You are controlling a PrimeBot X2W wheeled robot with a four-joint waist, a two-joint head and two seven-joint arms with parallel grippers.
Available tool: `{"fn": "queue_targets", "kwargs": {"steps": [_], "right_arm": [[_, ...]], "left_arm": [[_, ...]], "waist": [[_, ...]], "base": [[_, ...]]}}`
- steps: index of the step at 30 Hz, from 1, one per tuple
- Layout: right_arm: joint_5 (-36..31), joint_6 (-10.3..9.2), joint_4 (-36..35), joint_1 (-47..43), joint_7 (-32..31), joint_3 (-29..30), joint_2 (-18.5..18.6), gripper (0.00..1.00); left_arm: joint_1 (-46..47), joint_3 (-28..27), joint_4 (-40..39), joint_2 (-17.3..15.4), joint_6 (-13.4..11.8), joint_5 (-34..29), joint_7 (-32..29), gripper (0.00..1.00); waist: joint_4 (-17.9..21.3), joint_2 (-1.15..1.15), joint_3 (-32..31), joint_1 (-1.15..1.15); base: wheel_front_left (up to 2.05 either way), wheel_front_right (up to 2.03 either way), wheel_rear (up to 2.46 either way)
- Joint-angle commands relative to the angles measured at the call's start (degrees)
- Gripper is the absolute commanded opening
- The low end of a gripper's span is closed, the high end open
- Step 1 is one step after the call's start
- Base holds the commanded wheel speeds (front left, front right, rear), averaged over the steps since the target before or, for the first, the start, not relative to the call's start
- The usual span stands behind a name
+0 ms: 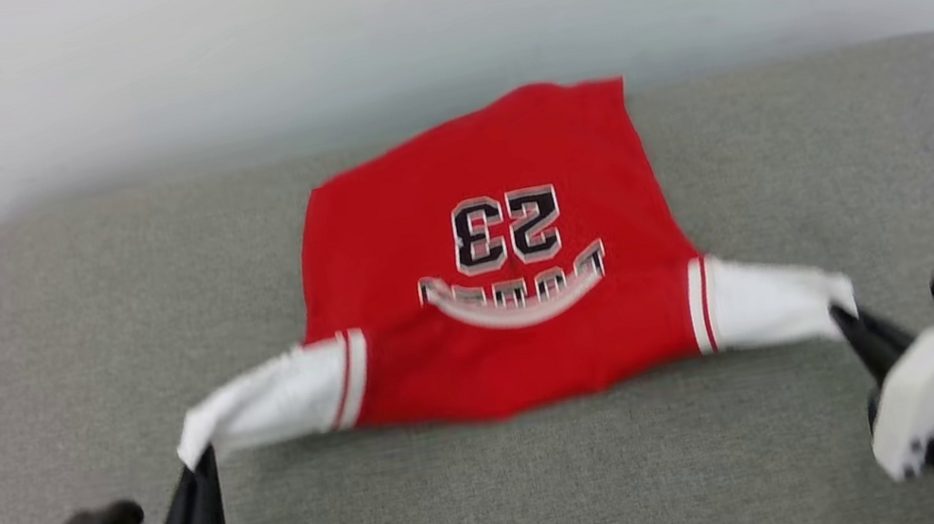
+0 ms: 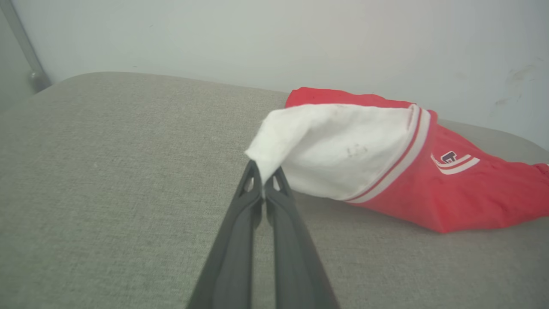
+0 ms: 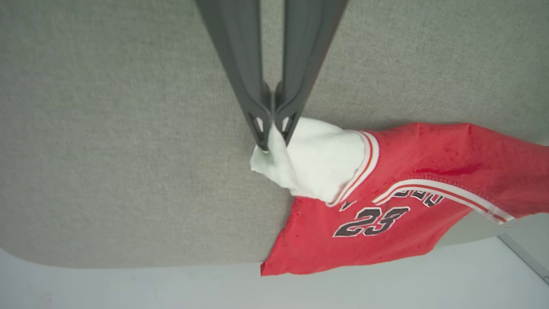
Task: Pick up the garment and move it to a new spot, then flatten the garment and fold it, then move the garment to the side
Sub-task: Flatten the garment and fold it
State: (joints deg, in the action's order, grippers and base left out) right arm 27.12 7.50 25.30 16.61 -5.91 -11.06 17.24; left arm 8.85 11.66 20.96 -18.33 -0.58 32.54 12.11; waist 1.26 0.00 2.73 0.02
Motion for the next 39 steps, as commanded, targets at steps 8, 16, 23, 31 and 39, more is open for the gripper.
{"fn": "queue_targets", "kwargs": {"steps": [8, 16, 23, 31, 39], "right_arm": [[-4.7, -0.02, -17.9, -22.6, -9.7, 9.8, -5.6, 0.00], [-9.3, -0.03, -23.2, -30.6, -13.0, 13.3, -9.1, 1.00], [-10.1, -0.02, -25.0, -25.8, -8.7, 15.6, -9.7, 1.00], [-9.1, -0.02, -18.6, -7.2, -8.6, 19.9, -8.2, 1.00], [-9.0, -0.02, 0.3, 17.1, -16.8, 23.3, -5.6, 1.00]], "left_arm": [[-13.3, 0.6, -8.9, -1.4, -5.1, 0.3, -5.9, 0.00], [-16.7, 1.1, -13.3, -1.9, -7.6, -0.6, -7.2, 0.00], [-15.3, 2.3, -16.5, -1.7, -7.6, -1.5, -6.6, 0.00], [-11.0, 2.9, -22.4, -2.0, -7.8, -3.4, -5.6, 0.00], [-4.3, 4.8, -28.3, -1.1, -6.7, -5.1, -4.9, 0.00]], "waist": [[-0.3, 0.00, -3.5, -0.02], [-0.6, 0.00, -3.4, -0.02], [-1.2, 0.00, -2.7, -0.02], [-3.1, 0.00, 4.2, -0.02], [-7.6, 0.00, 14.1, -0.02]], "base": [[0.00, 0.00, 0.00], [0.00, 0.00, 0.00], [0.00, 0.00, 0.00], [0.00, 0.00, 0.00], [0.00, 0.00, 0.00]]}}
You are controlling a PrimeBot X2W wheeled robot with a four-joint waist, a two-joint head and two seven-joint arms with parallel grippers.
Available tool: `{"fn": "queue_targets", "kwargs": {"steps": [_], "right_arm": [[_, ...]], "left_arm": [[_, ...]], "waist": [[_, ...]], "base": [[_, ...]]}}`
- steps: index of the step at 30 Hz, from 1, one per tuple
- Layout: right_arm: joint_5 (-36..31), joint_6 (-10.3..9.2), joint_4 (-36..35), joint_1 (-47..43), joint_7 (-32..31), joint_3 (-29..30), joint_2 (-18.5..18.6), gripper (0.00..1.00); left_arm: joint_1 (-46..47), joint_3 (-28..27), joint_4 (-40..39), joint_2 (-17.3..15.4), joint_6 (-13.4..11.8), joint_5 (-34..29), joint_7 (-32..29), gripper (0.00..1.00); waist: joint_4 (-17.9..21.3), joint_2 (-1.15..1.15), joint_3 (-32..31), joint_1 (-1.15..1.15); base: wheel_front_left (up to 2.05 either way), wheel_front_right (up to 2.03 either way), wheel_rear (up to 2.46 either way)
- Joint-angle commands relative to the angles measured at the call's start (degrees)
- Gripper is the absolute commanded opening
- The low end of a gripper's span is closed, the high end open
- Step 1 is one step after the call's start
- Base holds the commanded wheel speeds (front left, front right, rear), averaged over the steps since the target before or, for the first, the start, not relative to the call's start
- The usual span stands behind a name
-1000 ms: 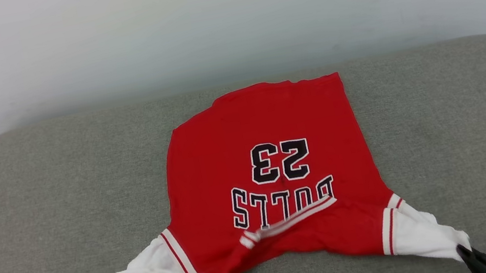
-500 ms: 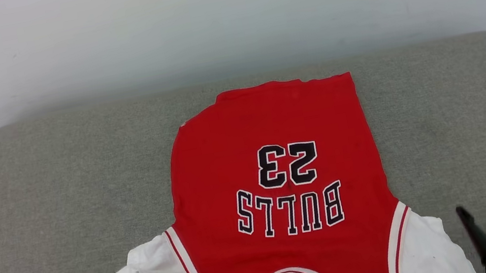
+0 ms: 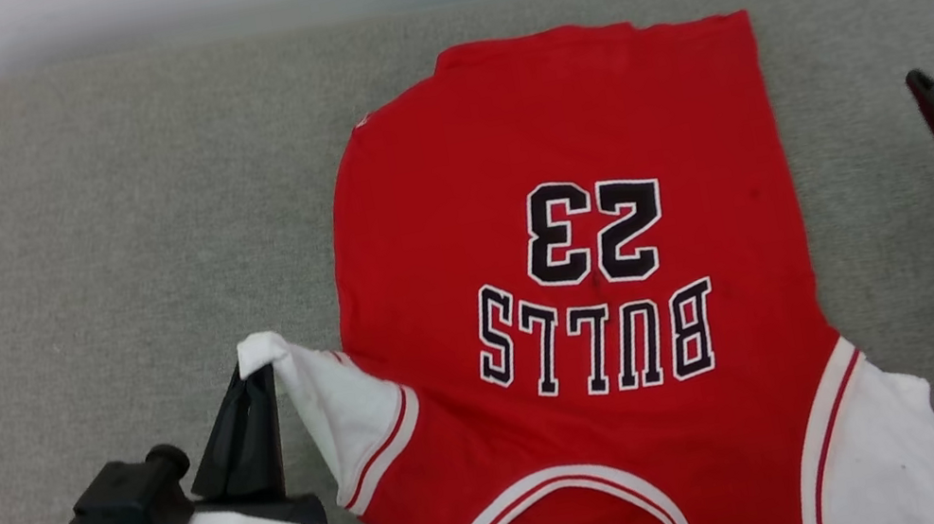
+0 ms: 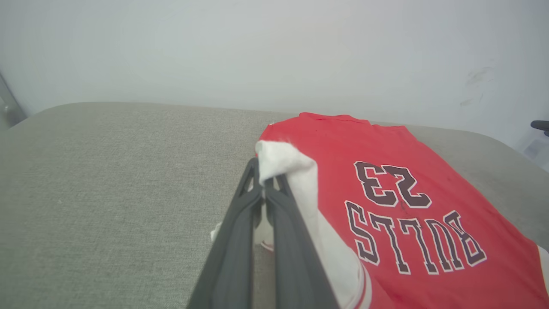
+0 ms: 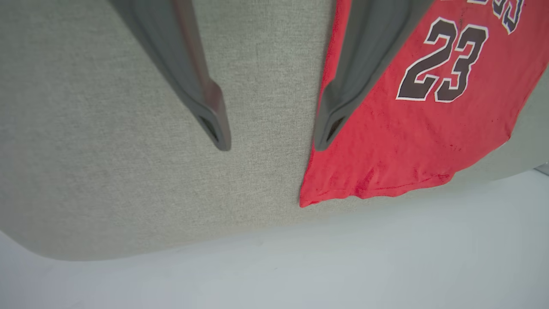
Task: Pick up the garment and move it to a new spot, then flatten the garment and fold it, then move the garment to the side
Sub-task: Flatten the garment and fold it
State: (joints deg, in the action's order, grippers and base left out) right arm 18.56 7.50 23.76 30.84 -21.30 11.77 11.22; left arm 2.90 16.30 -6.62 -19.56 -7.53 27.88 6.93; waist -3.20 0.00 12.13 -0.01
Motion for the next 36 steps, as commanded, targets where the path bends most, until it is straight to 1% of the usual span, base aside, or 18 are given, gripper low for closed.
{"fn": "queue_targets", "kwargs": {"steps": [1, 4, 5, 6, 10, 13, 15, 19, 22, 23, 25, 28, 30, 33, 36], "right_arm": [[-1.0, -0.01, 3.8, 5.7, -2.5, 0.9, 0.8, 1.00], [-3.0, -0.02, 9.7, 13.8, -7.5, 2.8, 2.0, 1.00], [-3.0, -0.02, 9.7, 13.8, -7.5, 2.8, 2.0, 1.00], [-4.1, -0.02, 11.4, 16.3, -9.6, 3.7, 2.5, 1.00], [-8.1, -0.02, 16.1, 24.9, -16.1, 5.3, 2.3, 1.00], [-11.1, -0.02, 18.2, 29.8, -18.8, 6.3, 2.1, 1.00], [-13.4, -0.01, 19.0, 32.6, -19.4, 6.8, 2.1, 1.00], [-16.9, -0.02, 21.8, 35.4, -21.1, 9.1, 1.1, 1.00], [-19.8, -0.03, 25.3, 34.6, -24.4, 11.9, 0.3, 1.00], [-20.8, -0.04, 26.4, 34.0, -25.9, 13.3, 0.1, 0.96], [-22.7, -0.05, 27.7, 33.4, -28.4, 15.3, -0.6, 0.00], [-24.5, -0.04, 27.1, 33.6, -27.8, 16.5, -1.5, 0.00], [-25.6, -0.02, 26.0, 34.1, -26.3, 15.9, -0.8, 0.00], [-25.9, -0.02, 24.5, 34.7, -24.3, 13.1, 0.4, 0.00], [-24.5, -0.03, 22.7, 33.9, -22.2, 8.7, 2.2, 0.00]], "left_arm": [[2.5, 0.5, -1.2, 0.3, 0.5, -0.6, 0.4, 0.00], [4.9, 1.4, -2.2, 1.1, 1.4, -0.9, 1.0, 0.00], [4.9, 1.4, -2.2, 1.1, 1.4, -0.9, 1.0, 0.00], [5.9, 1.7, -2.5, 1.3, 1.8, -0.9, 1.3, 0.00], [8.9, 2.7, -2.5, 1.8, 3.1, -1.2, 2.4, 0.00], [10.8, 3.2, -2.6, 2.0, 4.0, -1.5, 3.1, 0.00], [11.8, 3.4, -2.9, 2.1, 4.4, -1.7, 3.5, 0.00], [12.9, 4.0, -2.5, 2.5, 5.0, -1.8, 4.1, 0.00], [13.2, 4.3, -1.8, 2.8, 5.4, -1.6, 4.5, 0.00], [13.2, 4.3, -1.6, 2.8, 5.5, -1.5, 4.7, 0.00], [13.3, 4.3, -1.2, 2.9, 5.4, -1.3, 4.9, 0.00], [13.3, 4.3, -0.4, 3.0, 5.4, -1.1, 5.2, 0.00], [13.2, 4.5, 0.1, 3.1, 5.4, -1.1, 5.3, 0.00], [12.5, 4.6, 1.0, 3.1, 5.1, -0.9, 5.2, 0.00], [11.0, 4.2, 2.1, 2.9, 4.4, -0.5, 5.1, 0.00]], "waist": [[-3.9, 0.00, 5.9, 0.01], [-6.2, 0.00, 9.5, 0.01], [-6.2, 0.00, 9.5, 0.01], [-6.9, 0.00, 10.8, 0.01], [-9.2, 0.00, 14.7, 0.01], [-10.4, 0.00, 17.1, 0.01], [-11.0, 0.00, 18.7, 0.01], [-12.0, 0.00, 20.4, 0.01], [-12.3, 0.00, 20.7, 0.01], [-12.4, 0.00, 20.7, 0.01], [-12.5, 0.00, 20.5, 0.01], [-12.5, 0.00, 19.8, 0.01], [-12.4, 0.00, 19.0, 0.01], [-11.8, 0.00, 17.0, 0.01], [-10.6, 0.00, 14.1, 0.01]], "base": [[0.00, 0.00, 0.00], [0.00, 0.00, 0.00], [0.00, 0.00, 0.00], [0.00, 0.00, 0.00], [0.00, 0.00, 0.00], [0.00, 0.00, 0.00], [0.00, 0.00, 0.00], [0.00, 0.00, 0.00], [0.00, 0.00, 0.00], [0.00, 0.00, 0.00], [0.00, 0.00, 0.00], [0.00, 0.00, 0.00], [0.00, 0.00, 0.00], [0.00, 0.00, 0.00], [0.00, 0.00, 0.00]]}}
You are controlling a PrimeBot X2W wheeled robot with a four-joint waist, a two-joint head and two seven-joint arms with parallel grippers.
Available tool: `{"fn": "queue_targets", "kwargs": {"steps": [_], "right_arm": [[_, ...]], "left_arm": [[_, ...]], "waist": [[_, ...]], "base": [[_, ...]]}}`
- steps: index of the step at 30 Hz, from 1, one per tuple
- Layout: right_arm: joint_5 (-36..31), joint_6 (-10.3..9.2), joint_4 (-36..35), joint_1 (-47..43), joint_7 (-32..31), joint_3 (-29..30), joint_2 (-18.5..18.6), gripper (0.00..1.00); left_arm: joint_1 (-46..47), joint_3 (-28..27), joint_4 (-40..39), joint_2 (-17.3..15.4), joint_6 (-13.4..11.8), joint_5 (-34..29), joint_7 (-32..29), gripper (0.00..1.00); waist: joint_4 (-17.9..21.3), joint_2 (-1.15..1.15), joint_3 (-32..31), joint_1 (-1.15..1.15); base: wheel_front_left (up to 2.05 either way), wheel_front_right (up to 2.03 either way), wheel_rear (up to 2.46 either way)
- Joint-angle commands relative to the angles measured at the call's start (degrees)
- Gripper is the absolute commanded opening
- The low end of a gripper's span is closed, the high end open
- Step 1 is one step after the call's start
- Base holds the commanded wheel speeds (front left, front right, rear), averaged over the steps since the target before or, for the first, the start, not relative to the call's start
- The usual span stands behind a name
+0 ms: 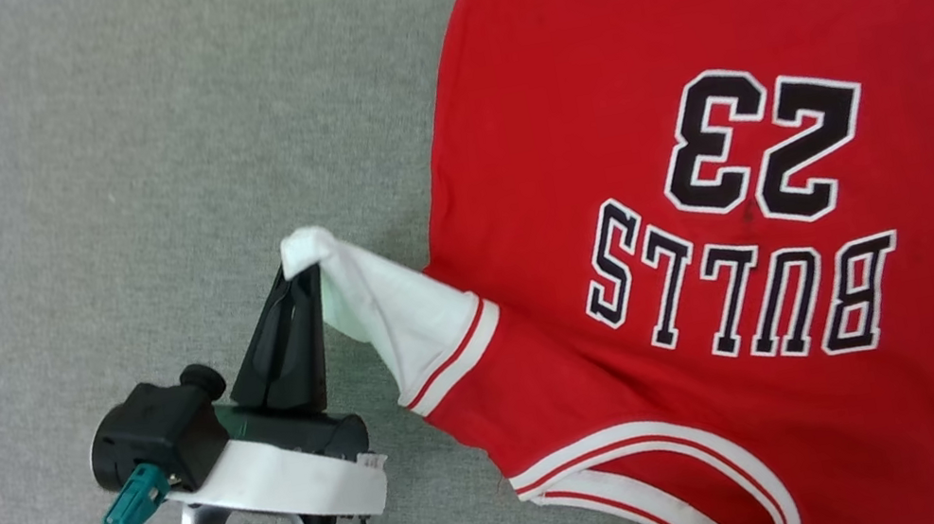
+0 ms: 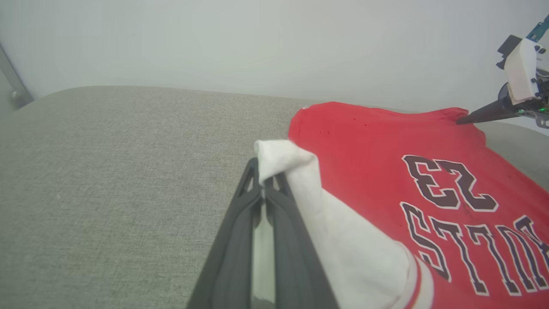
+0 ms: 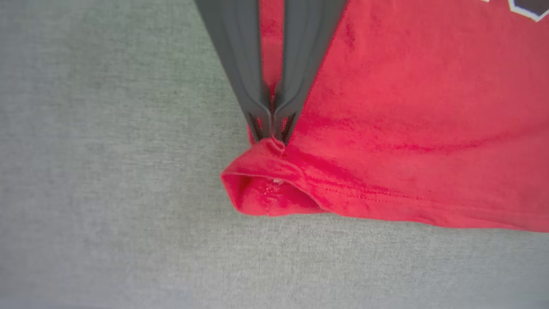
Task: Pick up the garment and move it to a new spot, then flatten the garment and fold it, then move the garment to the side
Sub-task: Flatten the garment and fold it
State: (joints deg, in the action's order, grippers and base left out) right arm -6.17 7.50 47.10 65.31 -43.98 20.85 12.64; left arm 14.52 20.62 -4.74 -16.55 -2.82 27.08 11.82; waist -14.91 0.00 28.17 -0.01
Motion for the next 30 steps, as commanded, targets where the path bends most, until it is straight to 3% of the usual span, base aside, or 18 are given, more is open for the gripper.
{"fn": "queue_targets", "kwargs": {"steps": [1, 6, 10, 18, 23, 26, 27, 30], "right_arm": [[1.3, -0.03, -1.1, -1.6, 1.0, -1.9, 1.1, 0.00], [8.0, -0.03, -7.0, -9.6, 2.2, -10.8, 3.4, 0.00], [14.3, -0.03, -16.0, -20.6, 1.2, -16.2, 5.2, 0.00], [20.8, -0.03, -38.4, -49.0, -4.0, -16.6, 6.7, 0.00], [20.5, -0.03, -48.9, -64.9, -7.2, -13.8, 2.7, 0.00], [19.1, -0.05, -51.2, -70.5, -8.2, -13.7, 0.9, 0.00], [18.8, -0.02, -52.8, -75.4, -8.8, -13.7, -2.3, 0.00], [18.4, -0.03, -53.6, -80.6, -9.5, -11.9, -5.9, 0.00]], "left_arm": [[-1.1, -0.4, 0.5, -0.2, -0.6, 0.5, 0.2, 0.00], [-4.6, -1.7, 1.4, -1.2, -2.4, 1.2, -0.5, 0.00], [-8.3, -3.1, 1.7, -2.3, -4.2, 1.9, -1.4, 0.00], [-16.2, -5.5, 1.4, -4.2, -7.8, 3.4, -4.0, 0.00], [-19.7, -5.9, 0.0, -5.3, -9.7, 3.8, -5.7, 0.00], [-20.5, -5.9, -0.2, -5.7, -10.0, 3.8, -6.5, 0.00], [-21.1, -5.8, -0.4, -5.9, -10.3, 3.9, -6.8, 0.00], [-21.7, -5.7, -0.5, -5.9, -10.7, 3.8, -7.3, 0.00]], "waist": [[1.7, 0.00, -3.3, 0.01], [5.1, 0.00, -9.3, 0.01], [8.5, 0.00, -14.3, 0.01], [14.5, 0.00, -22.7, 0.01], [16.8, 0.00, -25.2, 0.01], [17.3, 0.00, -25.9, 0.01], [17.6, 0.00, -26.4, 0.01], [17.8, 0.00, -27.1, 0.01]], "base": [[0.00, 0.00, 0.00], [0.00, 0.00, 0.00], [0.00, 0.00, 0.00], [0.00, 0.00, 0.00], [0.00, 0.00, 0.00], [0.00, 0.00, 0.00], [0.00, 0.00, 0.00], [0.00, 0.00, 0.00]]}}
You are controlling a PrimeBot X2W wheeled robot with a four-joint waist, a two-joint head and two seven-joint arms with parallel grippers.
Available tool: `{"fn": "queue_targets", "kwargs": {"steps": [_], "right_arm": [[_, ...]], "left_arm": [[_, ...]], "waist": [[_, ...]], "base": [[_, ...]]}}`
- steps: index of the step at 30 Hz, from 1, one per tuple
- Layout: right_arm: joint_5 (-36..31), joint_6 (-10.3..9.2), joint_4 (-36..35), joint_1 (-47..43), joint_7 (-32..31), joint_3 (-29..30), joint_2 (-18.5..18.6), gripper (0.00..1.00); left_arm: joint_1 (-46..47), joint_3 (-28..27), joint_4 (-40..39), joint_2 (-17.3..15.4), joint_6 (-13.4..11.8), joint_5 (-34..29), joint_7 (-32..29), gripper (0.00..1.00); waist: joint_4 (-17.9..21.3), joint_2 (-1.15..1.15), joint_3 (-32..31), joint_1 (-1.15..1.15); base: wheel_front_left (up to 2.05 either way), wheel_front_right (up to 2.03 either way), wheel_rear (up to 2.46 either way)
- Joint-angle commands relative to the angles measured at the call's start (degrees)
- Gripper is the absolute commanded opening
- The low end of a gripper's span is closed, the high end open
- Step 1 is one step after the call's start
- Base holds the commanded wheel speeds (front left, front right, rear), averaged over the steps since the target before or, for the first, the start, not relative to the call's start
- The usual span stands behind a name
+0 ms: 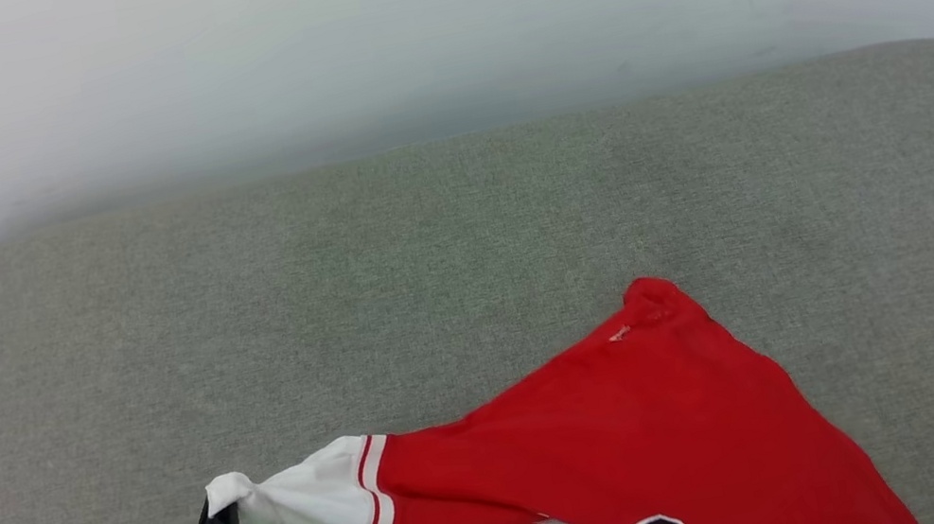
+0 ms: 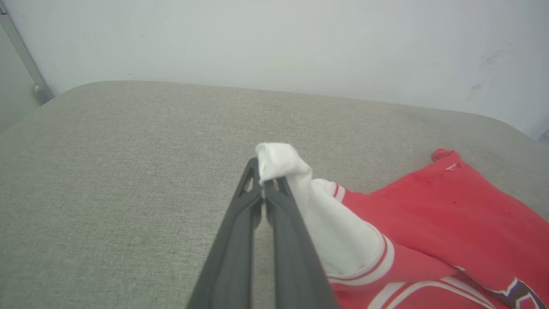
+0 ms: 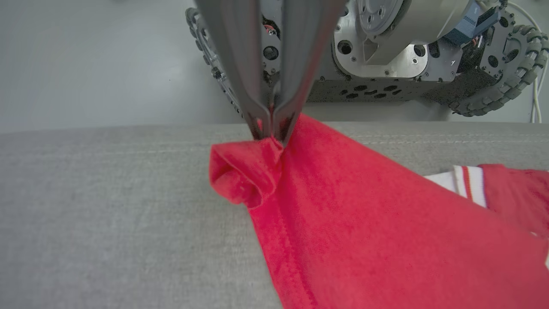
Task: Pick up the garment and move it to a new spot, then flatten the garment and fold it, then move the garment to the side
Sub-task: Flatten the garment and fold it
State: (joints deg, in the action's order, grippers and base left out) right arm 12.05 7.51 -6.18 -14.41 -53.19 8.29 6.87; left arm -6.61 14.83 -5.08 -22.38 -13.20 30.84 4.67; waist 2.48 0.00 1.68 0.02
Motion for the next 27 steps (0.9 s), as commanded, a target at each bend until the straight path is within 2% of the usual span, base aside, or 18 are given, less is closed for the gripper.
{"fn": "queue_targets", "kwargs": {"steps": [1, 2, 3, 4, 5, 9, 12, 17, 19, 21, 23, 27], "right_arm": [[0.6, -0.03, -0.4, -2.1, -0.3, 1.1, -1.3, 0.00], [0.6, -0.03, -0.4, -2.1, -0.3, 1.1, -1.3, 0.00], [0.8, -0.03, -0.4, -3.0, 0.2, 1.4, -2.1, 0.10], [1.1, -0.03, -0.3, -3.7, 0.4, 1.9, -2.6, 0.38], [1.6, -0.03, -0.3, -4.0, 1.2, 2.5, -3.0, 1.00], [3.1, -0.03, -0.7, -2.3, 6.6, 4.1, -3.8, 1.00], [3.5, -0.03, -0.7, 1.0, 14.9, 6.0, -3.9, 1.00], [4.7, -0.02, 3.4, 8.9, 27.8, 7.6, -4.0, 1.00], [5.1, -0.03, 6.1, 12.5, 30.8, 7.3, -4.1, 1.00], [5.3, -0.03, 9.2, 16.4, 30.8, 5.7, -3.9, 1.00], [5.9, -0.03, 12.6, 21.1, 28.8, 3.7, -1.9, 1.00], [7.8, -0.03, 19.2, 28.8, 19.5, -1.7, 1.7, 1.00]], "left_arm": [[-0.6, 0.2, -0.2, -0.1, -0.3, 0.0, -0.3, 0.00], [-0.6, 0.2, -0.2, -0.1, -0.3, 0.0, -0.3, 0.00], [-0.7, 0.3, -0.3, -0.1, -0.3, 0.1, -0.4, 0.00], [-0.7, 0.3, -0.2, -0.1, -0.4, 0.1, -0.4, 0.00], [-0.7, 0.4, -0.2, -0.1, -0.4, 0.2, -0.5, 0.00], [-0.5, 0.6, -0.5, -0.1, -0.4, 0.1, -0.7, 0.00], [0.1, 0.8, -0.8, -0.1, -0.3, -0.1, -0.5, 0.00], [1.8, 1.1, -1.1, -0.1, 0.1, -0.4, -0.1, 0.00], [2.7, 1.2, -1.4, -0.1, 0.2, -0.5, 0.1, 0.00], [3.7, 1.4, -1.8, -0.1, 0.4, -0.7, 0.2, 0.00], [4.7, 1.7, -2.0, 0.0, 0.7, -1.1, 0.5, 0.00], [7.1, 2.7, -2.1, 0.4, 1.7, -1.5, 0.8, 0.00]], "waist": [[0.4, 0.00, -0.7, -0.02], [0.4, 0.00, -0.7, -0.02], [0.4, 0.00, -0.7, -0.02], [0.4, 0.00, -0.8, -0.02], [0.5, 0.00, -0.8, -0.02], [0.5, 0.00, -0.8, -0.02], [0.4, 0.00, -0.6, -0.02], [-0.3, 0.00, 0.4, -0.02], [-0.6, 0.00, 1.4, -0.02], [-1.0, 0.00, 2.8, -0.02], [-1.5, 0.00, 4.3, -0.02], [-3.3, 0.00, 6.6, -0.02]], "base": [[0.00, 0.00, 0.00], [0.00, 0.00, 0.00], [0.00, 0.00, 0.00], [0.00, 0.00, 0.00], [0.00, 0.00, 0.00], [0.00, 0.00, 0.00], [0.00, 0.00, 0.00], [0.00, 0.00, 0.00], [0.00, 0.00, 0.00], [0.00, 0.00, 0.00], [0.00, 0.00, 0.00], [0.00, 0.00, 0.00]]}}
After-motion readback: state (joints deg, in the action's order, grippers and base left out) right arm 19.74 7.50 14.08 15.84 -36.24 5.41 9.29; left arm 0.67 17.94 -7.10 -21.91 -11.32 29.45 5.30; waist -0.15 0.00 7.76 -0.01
